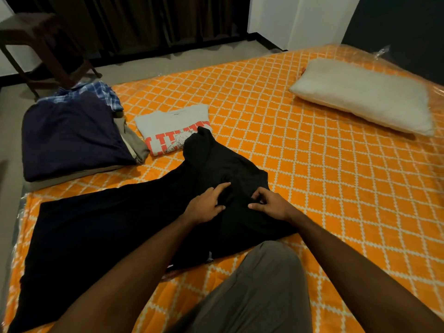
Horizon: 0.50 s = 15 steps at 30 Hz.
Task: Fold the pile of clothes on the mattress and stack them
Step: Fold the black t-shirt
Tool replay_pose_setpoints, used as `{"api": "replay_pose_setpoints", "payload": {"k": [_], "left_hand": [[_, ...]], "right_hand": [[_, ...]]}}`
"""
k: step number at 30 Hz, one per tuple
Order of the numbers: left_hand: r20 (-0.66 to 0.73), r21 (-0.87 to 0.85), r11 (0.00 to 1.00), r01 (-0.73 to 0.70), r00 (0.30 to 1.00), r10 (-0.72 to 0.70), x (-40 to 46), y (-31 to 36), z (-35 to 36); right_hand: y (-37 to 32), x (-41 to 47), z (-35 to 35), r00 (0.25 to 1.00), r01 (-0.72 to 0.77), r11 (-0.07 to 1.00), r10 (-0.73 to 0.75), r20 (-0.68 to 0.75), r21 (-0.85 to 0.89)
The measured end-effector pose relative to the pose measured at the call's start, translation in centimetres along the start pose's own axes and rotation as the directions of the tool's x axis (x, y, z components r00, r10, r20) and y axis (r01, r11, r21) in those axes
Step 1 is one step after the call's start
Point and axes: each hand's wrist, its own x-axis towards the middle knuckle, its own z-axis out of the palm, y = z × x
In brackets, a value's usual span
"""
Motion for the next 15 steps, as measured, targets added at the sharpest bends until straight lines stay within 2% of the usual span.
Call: {"api": "replay_pose_setpoints", "payload": {"k": [3,6,8,10,13,15], "left_hand": [[0.084,0.138,0.988,-0.064,0.995,0.052,1.5,0.3,-1.1],[0.087,0.127,0.992,-0.001,0.996,-0.01,2.1,0.9,-1.7],[0.042,-0.035,0.993,0.108,0.993,-0.107,1.8,0.7,-1.8],[-0.005,-0.259,0.951,0.167,0.985,-0.174,1.2,-0.2,-1.8],[-0.031,-0.422,0.903,0.08,0.994,-0.103,0.0,-1.7,-1.8],[-0.058,-0.464,0.886,0.018,0.997,-0.051,-0.4,-2.3,-1.5]], "right_hand": [[0.6,-0.1,0.3,0.996,-0.035,0.999,0.032,-0.082,-0.034],[0.7,-0.4,0.8,0.988,-0.058,0.997,0.05,-0.148,-0.051],[0.6,-0.5,0.9,0.99,-0.049,0.997,0.041,-0.136,-0.059],[0.6,-0.6,0.6,0.994,-0.029,0.999,0.033,-0.104,0.033],[-0.8,-0.4,-0.1,0.994,-0.011,0.954,0.043,-0.102,0.299],[-2.1,0.8,-0.3,0.989,-0.1,0.914,0.134,-0.06,0.393]]}}
